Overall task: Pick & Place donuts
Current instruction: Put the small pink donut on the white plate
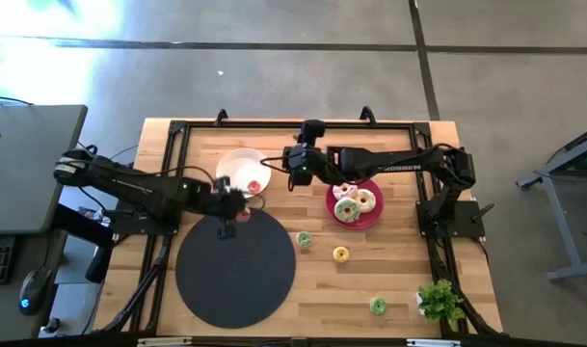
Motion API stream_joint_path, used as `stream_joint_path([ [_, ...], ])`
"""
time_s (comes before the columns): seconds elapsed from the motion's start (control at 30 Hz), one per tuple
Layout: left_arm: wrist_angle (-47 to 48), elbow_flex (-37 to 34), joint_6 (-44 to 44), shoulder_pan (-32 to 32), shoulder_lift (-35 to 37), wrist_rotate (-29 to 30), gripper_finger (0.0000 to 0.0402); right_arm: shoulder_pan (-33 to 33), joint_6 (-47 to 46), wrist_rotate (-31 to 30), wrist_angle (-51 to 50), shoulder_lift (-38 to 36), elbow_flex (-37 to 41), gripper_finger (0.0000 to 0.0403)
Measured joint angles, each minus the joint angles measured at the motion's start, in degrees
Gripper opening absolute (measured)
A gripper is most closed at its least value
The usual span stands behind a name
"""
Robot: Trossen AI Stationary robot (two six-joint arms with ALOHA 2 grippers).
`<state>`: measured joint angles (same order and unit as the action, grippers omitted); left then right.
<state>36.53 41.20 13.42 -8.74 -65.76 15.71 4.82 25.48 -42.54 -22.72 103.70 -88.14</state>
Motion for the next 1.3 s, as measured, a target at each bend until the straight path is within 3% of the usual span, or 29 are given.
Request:
stream_joint_path([
  [0.17, 5.14, 4.29, -4.88, 9.93, 0.02, 1.45, 0.0001, 0.00, -5.22, 11.43, -7.99, 0.00, 0.00, 0.0164],
  [0.43, 0.30, 1.02, -17.07, 31.94, 0.00, -12.89, 0.0001, -0.11, -15.25, 25.71, -19.88, 0.00, 0.00, 0.0161],
  [0.67, -7.84, -3.44, -20.56, 44.40, -1.24, -18.77, 0.0001, -1.28, -18.23, 44.55, -23.50, 0.00, 2.68, 0.0147],
  [0.87, -10.97, -5.01, -20.63, 46.61, -5.14, -23.29, 0.0001, -5.56, -20.96, 53.04, -15.33, 0.00, 12.33, 0.0148],
  [1.03, -10.67, -5.06, -20.70, 44.47, -8.79, -30.46, 0.0001, -8.31, -22.78, 51.72, -8.22, 0.02, 17.75, 0.0154],
  [1.1, -10.81, -5.08, -21.17, 43.19, -9.39, -28.17, 0.0001, -8.46, -23.59, 51.37, -5.29, 0.02, 19.36, 0.0157],
  [1.2, -10.69, -5.08, -21.52, 41.27, -10.21, -19.71, 0.0004, -8.05, -24.22, 51.30, 0.66, 0.02, 21.38, 0.0159],
  [1.3, -9.96, -5.08, -21.17, 40.04, -10.21, -18.75, 0.0025, -7.46, -24.61, 51.03, 5.44, 0.02, 23.25, 0.0159],
])
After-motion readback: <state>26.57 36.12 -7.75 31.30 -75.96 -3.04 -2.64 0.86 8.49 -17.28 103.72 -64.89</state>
